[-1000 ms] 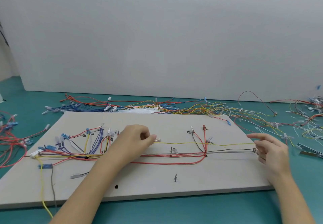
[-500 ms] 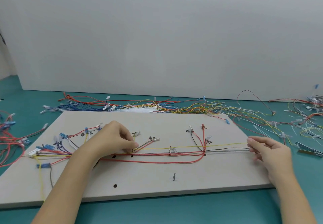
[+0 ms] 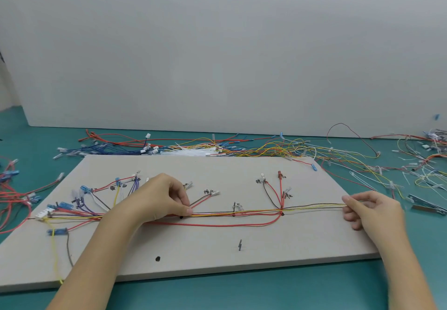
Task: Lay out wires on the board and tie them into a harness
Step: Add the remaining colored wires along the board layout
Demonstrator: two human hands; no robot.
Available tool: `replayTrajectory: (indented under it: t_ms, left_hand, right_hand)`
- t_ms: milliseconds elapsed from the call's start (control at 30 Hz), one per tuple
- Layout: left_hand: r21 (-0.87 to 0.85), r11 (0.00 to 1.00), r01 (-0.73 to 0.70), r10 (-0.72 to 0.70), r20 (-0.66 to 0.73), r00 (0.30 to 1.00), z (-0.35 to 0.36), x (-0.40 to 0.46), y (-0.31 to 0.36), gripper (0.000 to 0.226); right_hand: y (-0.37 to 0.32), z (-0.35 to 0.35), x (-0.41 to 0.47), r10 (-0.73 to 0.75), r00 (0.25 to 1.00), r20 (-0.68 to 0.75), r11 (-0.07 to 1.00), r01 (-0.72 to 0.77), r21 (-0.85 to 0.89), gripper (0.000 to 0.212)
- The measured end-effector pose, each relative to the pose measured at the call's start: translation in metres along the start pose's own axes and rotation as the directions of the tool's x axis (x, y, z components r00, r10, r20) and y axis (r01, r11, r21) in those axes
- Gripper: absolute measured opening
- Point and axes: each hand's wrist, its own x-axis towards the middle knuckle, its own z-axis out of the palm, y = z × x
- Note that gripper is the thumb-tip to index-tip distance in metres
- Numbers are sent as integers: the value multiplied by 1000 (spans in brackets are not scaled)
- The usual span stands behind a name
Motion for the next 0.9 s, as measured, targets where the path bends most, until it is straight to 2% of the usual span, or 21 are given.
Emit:
replayTrajectory:
  t_ms: [67,367,900]
  left_hand:
    - [-7,1000,6,-6,-8,1000,0,0,0,14]
    - [13,1000,13,-12,-11,1000,2,2,-1,15]
    - [5,1000,-2,2,-20,1000,6,7,-2,13]
  right_hand:
    - [1,0,1,-33,999,-17,994,31,-102,15]
    - [6,-1,8,-106,993,-58,969,90,-232,13]
    - [5,8,22,-88,989,-119,919,35,-392,5]
